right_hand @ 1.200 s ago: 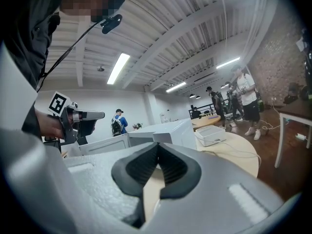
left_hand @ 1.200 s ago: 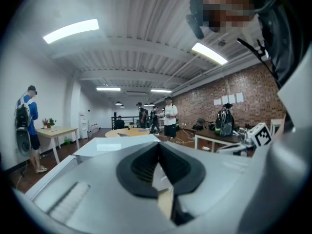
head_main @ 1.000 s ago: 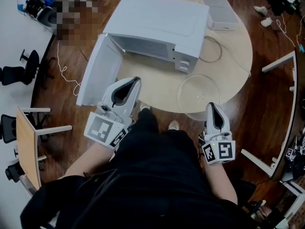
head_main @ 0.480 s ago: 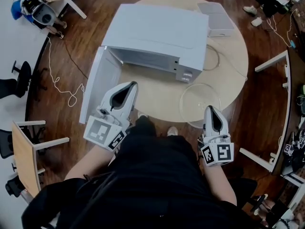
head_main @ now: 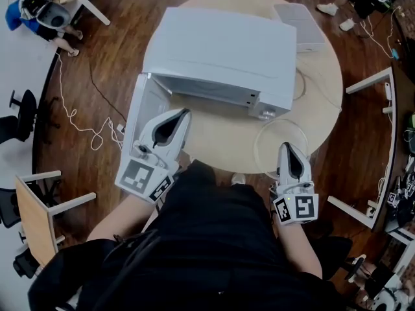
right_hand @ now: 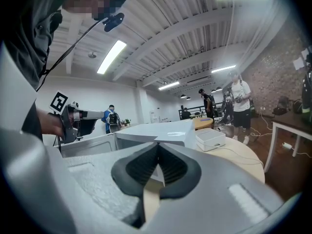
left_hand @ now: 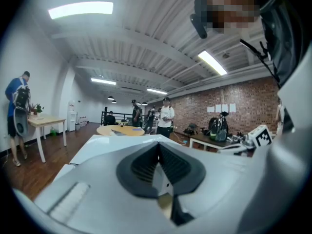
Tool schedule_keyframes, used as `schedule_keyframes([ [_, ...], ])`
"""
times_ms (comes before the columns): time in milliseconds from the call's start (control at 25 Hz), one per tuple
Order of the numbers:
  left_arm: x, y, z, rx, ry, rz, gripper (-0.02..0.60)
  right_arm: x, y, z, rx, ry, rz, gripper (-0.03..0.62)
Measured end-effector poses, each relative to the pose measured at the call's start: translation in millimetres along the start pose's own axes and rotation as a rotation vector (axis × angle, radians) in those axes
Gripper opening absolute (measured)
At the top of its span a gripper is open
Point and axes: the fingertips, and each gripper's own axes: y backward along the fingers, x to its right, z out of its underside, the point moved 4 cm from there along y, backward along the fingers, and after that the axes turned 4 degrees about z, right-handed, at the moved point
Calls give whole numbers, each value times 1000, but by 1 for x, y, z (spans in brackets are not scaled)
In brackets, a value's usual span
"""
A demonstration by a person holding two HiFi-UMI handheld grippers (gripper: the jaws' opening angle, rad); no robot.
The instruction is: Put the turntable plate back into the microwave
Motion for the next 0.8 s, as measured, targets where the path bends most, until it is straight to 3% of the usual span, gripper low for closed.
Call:
schedule_keyframes([
  [440,-34,-21,-5,26,11,115,3,-11,-19,-17,13,27,113,0],
  [800,-66,-22,-1,31,47,209,3,-45,-30,-22,1,43,194,0],
])
